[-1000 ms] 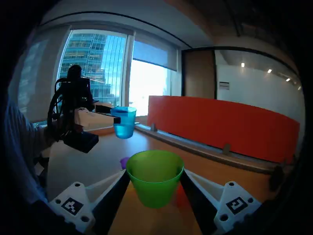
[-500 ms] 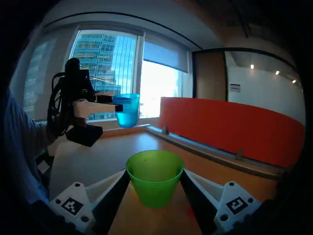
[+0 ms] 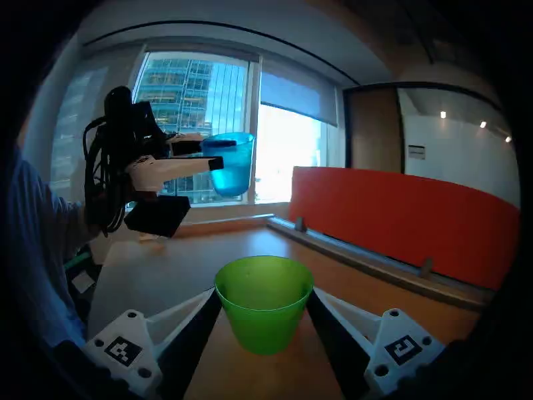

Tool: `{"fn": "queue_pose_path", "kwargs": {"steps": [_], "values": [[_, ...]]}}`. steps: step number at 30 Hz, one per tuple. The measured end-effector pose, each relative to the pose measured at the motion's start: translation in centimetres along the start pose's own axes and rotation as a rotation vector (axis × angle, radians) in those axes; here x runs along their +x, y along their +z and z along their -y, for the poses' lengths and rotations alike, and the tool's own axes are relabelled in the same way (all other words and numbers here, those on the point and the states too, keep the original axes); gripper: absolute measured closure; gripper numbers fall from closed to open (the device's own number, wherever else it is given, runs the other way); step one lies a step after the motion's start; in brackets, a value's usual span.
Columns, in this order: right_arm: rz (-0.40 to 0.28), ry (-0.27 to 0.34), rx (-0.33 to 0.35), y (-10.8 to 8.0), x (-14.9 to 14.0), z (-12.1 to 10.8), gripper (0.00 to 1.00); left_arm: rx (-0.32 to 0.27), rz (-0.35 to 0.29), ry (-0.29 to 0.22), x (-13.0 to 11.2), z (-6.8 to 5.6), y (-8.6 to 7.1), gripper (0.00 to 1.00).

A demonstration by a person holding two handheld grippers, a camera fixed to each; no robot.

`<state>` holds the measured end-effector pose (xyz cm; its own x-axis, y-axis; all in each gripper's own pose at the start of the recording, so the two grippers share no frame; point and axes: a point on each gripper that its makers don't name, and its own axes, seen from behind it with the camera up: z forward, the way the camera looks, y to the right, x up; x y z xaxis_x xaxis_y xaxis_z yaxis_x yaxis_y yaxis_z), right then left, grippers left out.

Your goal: Pour water

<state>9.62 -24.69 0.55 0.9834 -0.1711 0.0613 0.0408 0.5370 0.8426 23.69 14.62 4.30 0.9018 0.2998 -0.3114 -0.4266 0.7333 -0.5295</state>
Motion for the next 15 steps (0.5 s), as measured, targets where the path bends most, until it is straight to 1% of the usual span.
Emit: {"fn": "queue_pose_path", "kwargs": {"steps": [6, 15], "values": [[-0.005, -0.003, 0.025, 1.0, 0.0, 0.7, 0.09, 0.005, -0.01, 0.048, 0.9, 0.2, -0.1, 0.14], [-0.013, -0.01, 0.066, 2.6, -0.1, 2.1, 0.09, 0.015, -0.016, 0.116, 1.7, 0.6, 0.3, 0.14]]}}
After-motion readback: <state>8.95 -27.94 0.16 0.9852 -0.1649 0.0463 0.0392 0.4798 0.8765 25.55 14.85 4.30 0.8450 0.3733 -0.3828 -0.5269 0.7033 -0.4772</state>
